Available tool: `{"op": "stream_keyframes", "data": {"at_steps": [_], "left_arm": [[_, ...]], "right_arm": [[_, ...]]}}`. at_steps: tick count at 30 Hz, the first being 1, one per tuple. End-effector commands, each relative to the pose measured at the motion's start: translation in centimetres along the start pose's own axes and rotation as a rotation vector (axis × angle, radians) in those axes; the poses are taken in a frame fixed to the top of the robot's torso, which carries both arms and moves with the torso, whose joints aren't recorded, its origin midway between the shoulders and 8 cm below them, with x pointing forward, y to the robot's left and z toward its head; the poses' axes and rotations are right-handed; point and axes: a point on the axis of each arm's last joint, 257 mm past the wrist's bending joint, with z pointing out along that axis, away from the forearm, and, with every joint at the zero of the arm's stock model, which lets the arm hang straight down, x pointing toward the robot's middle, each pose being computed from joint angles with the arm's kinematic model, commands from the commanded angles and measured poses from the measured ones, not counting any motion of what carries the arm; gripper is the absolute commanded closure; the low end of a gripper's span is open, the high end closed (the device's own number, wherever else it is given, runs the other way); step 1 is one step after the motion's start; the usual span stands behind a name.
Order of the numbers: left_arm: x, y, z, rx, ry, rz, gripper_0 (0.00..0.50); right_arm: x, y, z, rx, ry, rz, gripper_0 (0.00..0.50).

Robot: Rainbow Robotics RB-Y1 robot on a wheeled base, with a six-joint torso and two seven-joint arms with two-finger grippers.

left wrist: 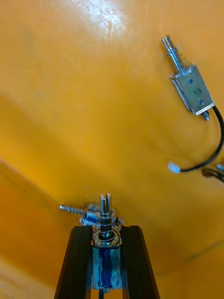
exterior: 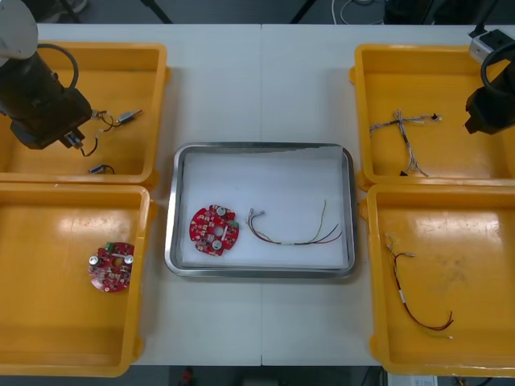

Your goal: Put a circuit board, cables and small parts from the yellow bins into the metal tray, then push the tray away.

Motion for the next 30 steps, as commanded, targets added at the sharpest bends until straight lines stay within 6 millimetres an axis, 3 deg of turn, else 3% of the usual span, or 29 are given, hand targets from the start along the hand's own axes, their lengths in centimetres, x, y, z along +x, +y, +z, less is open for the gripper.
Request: {"op": "stream_keyframes", "data": {"at_steps": [1, 6, 14, 18, 19, 24, 30], "left_arm": [[-2.1, -0.9, -5.9, 0.023, -0.086, -0.034, 0.5], [-0.9, -0.9, -7.6, 0.011, -0.082, 0.023, 0.5], [2.1, -4.9, -9.7, 0.1, -0.098, 0.192, 0.5], [5.3, -7.2, -10.4, 0.131, -0.108, 0.322, 0.5], [5.3, -7.2, -10.4, 0.131, -0.108, 0.322, 0.5], [10.1, -10.3, -11.2, 0.202, -0.087, 0.457, 0.5], [14.8, -12.4, -10.7, 0.228, -0.06, 0.568, 0.5]], "right_arm": [[-3.2, -0.3, -1.5, -0.017, -0.027, 0.104, 0.0], [-4.2, 0.5, -0.9, -0.065, -0.024, 0.215, 0.0], [-6.9, 2.4, 0.5, -0.113, -0.099, 0.299, 0.0], [-8.0, 3.0, 2.1, -0.133, -0.129, 0.311, 0.0], [-8.0, 3.0, 2.1, -0.133, -0.129, 0.311, 0.0], [-9.0, 3.6, 4.8, -0.128, -0.15, 0.304, 0.0], [-9.0, 4.9, 7.0, -0.143, -0.143, 0.304, 0.0]]}}
